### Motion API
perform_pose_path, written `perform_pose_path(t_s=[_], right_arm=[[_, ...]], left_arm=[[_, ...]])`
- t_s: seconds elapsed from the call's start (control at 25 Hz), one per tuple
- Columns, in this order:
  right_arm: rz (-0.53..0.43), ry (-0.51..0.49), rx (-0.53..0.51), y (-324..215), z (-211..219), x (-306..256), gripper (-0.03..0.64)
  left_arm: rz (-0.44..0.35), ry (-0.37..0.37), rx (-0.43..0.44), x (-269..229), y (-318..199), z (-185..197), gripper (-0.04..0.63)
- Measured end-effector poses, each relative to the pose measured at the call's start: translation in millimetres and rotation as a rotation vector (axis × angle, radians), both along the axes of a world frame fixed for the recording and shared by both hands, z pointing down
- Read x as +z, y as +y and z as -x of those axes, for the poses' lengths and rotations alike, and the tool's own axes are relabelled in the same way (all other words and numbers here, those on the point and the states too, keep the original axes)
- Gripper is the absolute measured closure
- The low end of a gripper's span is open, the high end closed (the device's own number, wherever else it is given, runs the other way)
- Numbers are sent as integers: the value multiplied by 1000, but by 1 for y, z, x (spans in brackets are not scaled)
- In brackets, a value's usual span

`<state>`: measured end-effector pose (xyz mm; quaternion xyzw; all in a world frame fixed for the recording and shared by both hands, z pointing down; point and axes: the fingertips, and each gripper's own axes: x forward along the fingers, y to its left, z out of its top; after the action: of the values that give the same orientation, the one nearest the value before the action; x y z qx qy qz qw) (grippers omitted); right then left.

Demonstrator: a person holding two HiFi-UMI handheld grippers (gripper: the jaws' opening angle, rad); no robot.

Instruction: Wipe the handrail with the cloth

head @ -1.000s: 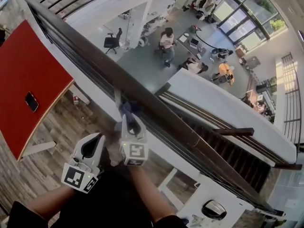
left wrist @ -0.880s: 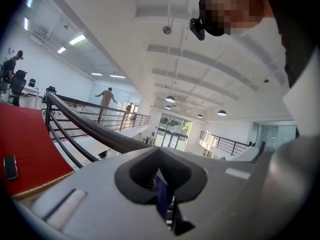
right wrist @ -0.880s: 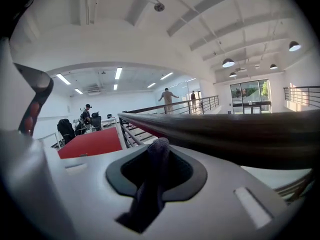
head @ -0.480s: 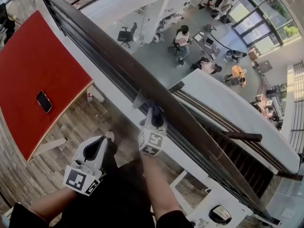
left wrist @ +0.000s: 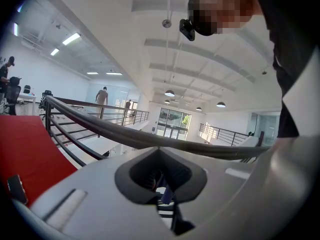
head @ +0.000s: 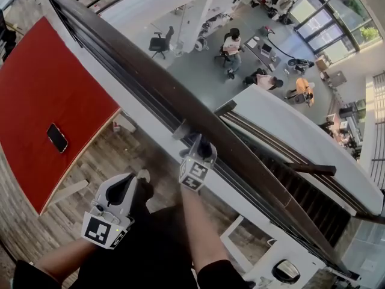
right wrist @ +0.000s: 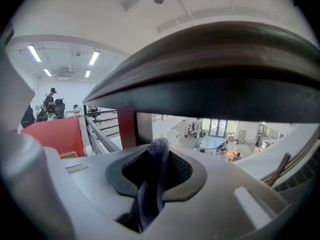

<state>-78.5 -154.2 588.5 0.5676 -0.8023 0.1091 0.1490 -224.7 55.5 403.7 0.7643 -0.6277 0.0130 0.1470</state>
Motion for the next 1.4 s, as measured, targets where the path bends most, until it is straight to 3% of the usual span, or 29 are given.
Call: perform_pose_path(t_s=[0.28,0.44,0.64,0.88,1.4], right_arm=[[12,-5,80,12,-7,27,554],[23,-4,72,11,6,37,552],[75,27,77,11,10,49,551],[83,41,97,6,0,46,551],[95,66,121,22,-55,51,551]], left_arm=[[-122,-22,82,6,-41,-8,597],[-172,-34,141,14,-78,-19,597],[-146,-47,220,31,-111,-38,597],[-118,-52,257,36,-111,-47,597],[-53,-65,184,47,-93,-56,597]])
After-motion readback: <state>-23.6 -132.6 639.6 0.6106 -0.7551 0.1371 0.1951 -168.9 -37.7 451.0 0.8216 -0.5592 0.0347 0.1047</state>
